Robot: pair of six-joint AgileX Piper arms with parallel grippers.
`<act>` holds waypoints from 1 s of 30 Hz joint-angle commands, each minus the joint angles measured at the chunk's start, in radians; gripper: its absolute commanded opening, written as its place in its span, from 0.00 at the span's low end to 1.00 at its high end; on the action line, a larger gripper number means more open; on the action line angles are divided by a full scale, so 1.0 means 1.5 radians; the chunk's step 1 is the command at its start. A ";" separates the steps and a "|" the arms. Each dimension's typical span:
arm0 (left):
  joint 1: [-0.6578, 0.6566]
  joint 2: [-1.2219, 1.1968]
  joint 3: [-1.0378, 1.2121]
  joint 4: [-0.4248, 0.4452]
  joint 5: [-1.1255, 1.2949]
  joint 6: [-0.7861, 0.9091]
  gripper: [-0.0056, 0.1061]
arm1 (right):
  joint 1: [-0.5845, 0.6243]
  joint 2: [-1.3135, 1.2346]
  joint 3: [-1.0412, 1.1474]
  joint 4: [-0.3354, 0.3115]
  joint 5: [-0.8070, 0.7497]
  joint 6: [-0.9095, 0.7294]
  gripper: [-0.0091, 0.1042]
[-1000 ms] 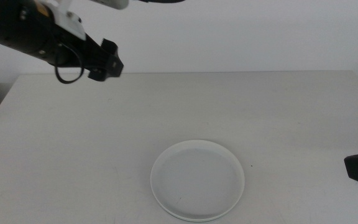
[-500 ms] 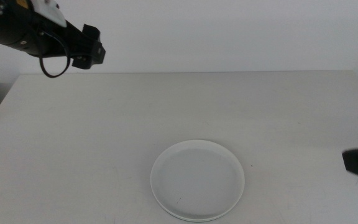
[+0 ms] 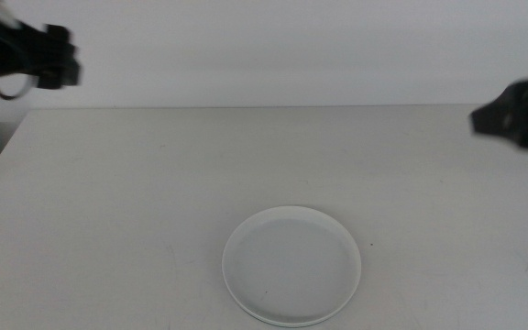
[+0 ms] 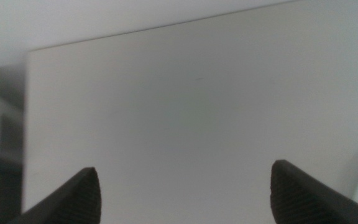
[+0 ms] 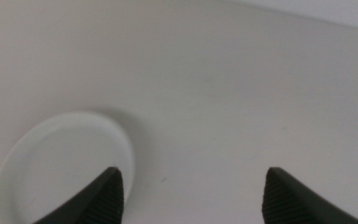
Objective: Stack the three bowls on top of each other.
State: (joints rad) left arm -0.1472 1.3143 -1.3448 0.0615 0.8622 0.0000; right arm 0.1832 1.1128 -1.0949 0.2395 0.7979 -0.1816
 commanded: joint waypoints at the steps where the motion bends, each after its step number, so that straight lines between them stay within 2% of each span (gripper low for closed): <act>1: 0.029 -0.044 -0.011 -0.009 -0.024 0.004 0.99 | -0.077 0.005 -0.041 0.078 -0.033 -0.076 0.58; 3: 0.047 -0.072 0.013 -0.011 -0.031 0.004 0.99 | -0.143 0.003 -0.039 0.154 -0.015 -0.152 0.58; 4: 0.054 -0.085 0.026 -0.011 -0.036 0.004 0.99 | -0.163 -0.002 -0.038 0.179 -0.003 -0.180 0.58; 7: 0.059 -0.148 0.099 -0.015 -0.083 0.004 0.99 | -0.200 -0.040 -0.017 0.219 -0.002 -0.222 0.58; 12: 0.057 -0.270 0.243 -0.041 -0.208 0.004 0.99 | -0.186 -0.162 0.098 0.216 -0.101 -0.228 0.58; 17: 0.057 -0.390 0.384 -0.041 -0.292 0.004 0.99 | -0.165 -0.309 0.243 0.211 -0.206 -0.255 0.58; 24: 0.057 -0.535 0.558 -0.041 -0.405 0.000 0.99 | -0.165 -0.478 0.407 0.183 -0.246 -0.257 0.58; 30: 0.057 -0.576 0.621 -0.041 -0.462 0.000 0.99 | -0.165 -0.539 0.473 0.186 -0.300 -0.260 0.58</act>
State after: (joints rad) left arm -0.0619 0.4490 -0.3927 0.0094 0.2770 0.0095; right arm -0.0658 0.3077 -0.3724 0.5059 0.4517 -0.5582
